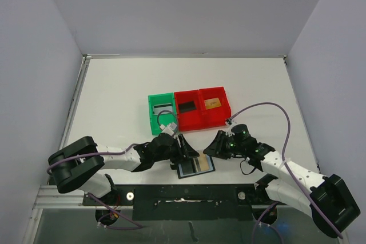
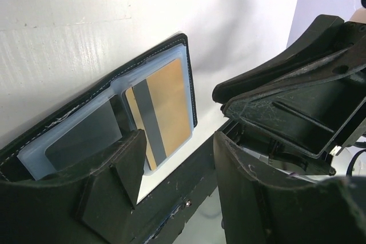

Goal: Take the credit cards out of the card holder

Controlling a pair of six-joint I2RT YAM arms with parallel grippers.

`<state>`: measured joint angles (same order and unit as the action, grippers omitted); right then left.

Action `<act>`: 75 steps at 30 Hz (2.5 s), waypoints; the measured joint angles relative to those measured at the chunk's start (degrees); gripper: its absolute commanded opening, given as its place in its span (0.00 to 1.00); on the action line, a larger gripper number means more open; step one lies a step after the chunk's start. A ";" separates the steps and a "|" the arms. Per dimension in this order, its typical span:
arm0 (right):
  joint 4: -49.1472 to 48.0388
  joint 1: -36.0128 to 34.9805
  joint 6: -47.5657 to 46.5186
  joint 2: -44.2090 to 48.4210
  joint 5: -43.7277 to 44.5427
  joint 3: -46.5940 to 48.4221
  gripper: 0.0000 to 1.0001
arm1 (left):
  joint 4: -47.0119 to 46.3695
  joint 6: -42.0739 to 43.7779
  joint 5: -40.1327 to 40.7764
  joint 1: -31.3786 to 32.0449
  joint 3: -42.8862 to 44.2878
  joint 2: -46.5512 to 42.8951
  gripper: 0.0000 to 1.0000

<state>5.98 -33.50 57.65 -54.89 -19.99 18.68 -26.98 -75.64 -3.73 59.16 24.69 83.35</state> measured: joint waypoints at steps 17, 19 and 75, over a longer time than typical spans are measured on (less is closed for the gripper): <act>-1.57 -1.49 -0.48 -7.69 -1.31 0.00 0.24 | -1.05 -0.96 0.57 0.00 -2.56 0.26 0.44; -1.86 -1.49 -0.48 -7.89 -1.29 0.00 0.24 | -1.03 -0.87 0.66 0.00 -2.56 -0.48 0.44; 9.46 -7.85 -3.30 -7.87 10.45 5.20 0.23 | -11.85 -4.63 -1.01 1.84 -2.14 11.34 0.18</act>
<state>15.44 -41.34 54.35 -62.76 -9.54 23.88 -38.83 -80.27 -4.73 60.99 22.55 94.70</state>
